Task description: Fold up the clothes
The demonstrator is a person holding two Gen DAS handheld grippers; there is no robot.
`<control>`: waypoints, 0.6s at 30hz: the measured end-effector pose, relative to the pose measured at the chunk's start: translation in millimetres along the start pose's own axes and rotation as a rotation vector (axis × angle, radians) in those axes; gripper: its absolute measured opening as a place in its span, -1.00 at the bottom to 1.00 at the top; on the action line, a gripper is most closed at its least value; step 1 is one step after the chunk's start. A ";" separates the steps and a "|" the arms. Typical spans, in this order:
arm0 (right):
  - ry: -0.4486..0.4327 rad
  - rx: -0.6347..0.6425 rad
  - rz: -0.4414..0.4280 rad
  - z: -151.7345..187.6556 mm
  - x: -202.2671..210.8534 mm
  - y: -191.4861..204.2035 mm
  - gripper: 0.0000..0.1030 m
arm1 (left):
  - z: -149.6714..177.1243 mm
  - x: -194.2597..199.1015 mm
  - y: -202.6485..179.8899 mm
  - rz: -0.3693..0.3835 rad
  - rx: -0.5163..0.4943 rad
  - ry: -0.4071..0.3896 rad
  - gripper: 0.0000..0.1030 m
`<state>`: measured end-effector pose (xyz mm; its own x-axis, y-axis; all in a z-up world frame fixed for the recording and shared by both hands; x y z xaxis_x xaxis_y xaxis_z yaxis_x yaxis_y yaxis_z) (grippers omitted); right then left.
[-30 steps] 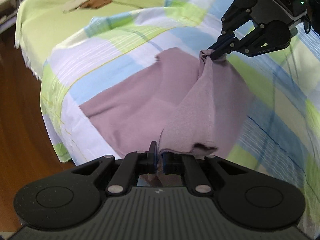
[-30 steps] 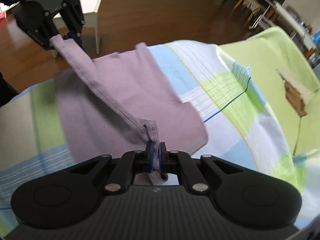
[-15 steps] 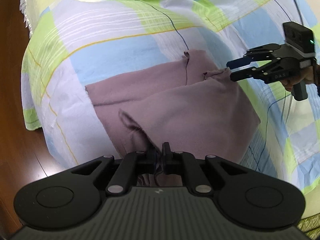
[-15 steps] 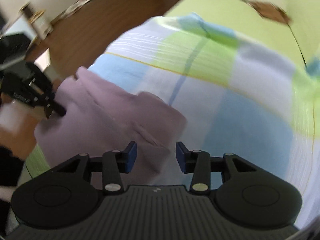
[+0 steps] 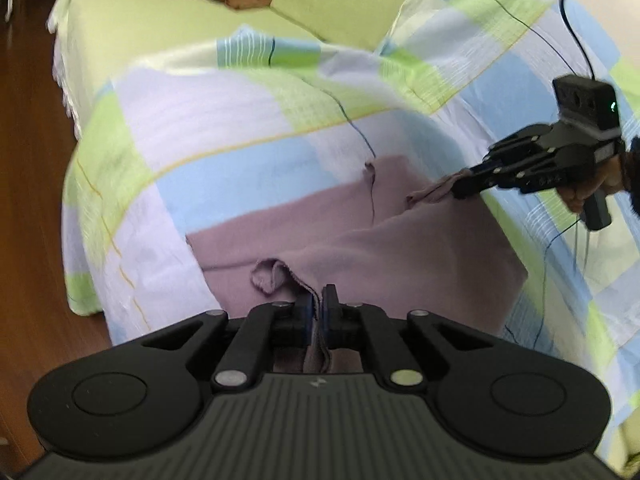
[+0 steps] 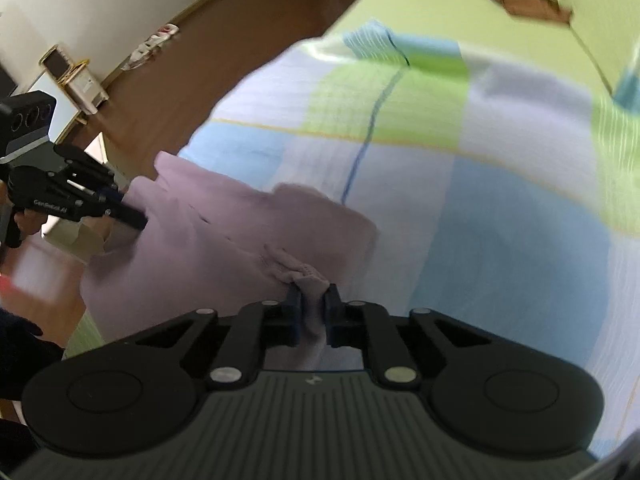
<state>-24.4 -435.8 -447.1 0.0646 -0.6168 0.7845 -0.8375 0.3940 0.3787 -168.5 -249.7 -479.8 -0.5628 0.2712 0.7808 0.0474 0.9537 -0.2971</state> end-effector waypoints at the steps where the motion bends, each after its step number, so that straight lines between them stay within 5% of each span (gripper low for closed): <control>1: -0.013 0.022 0.004 -4.5 5.4 5.9 -0.86 | 0.5 3.2 -1.8 -0.018 -0.012 -0.016 -0.99; 7: -0.085 0.103 0.037 -31.8 19.3 18.1 -0.86 | -6.0 24.1 -6.1 -0.148 -0.087 -0.122 -0.99; 18: -0.029 0.075 0.081 -36.7 -32.4 -21.5 -0.80 | -1.9 -4.9 6.7 -0.225 -0.142 -0.097 -0.96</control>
<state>11.4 -399.3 -462.7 -0.0197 -0.6046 0.7963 -0.8778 0.3918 0.2757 -163.9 -244.4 -484.6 -0.6480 0.0431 0.7604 0.0237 0.9991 -0.0365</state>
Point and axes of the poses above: each gripper's, at about its wrist camera, not at the fingertips, and x roughly against the way its jaws point, y to its left, z to its underside, the point moved 8 cm from there along -x, roughly the way its jaws point, and after that the axes turned 8 degrees about -z, right-handed, at the moved point
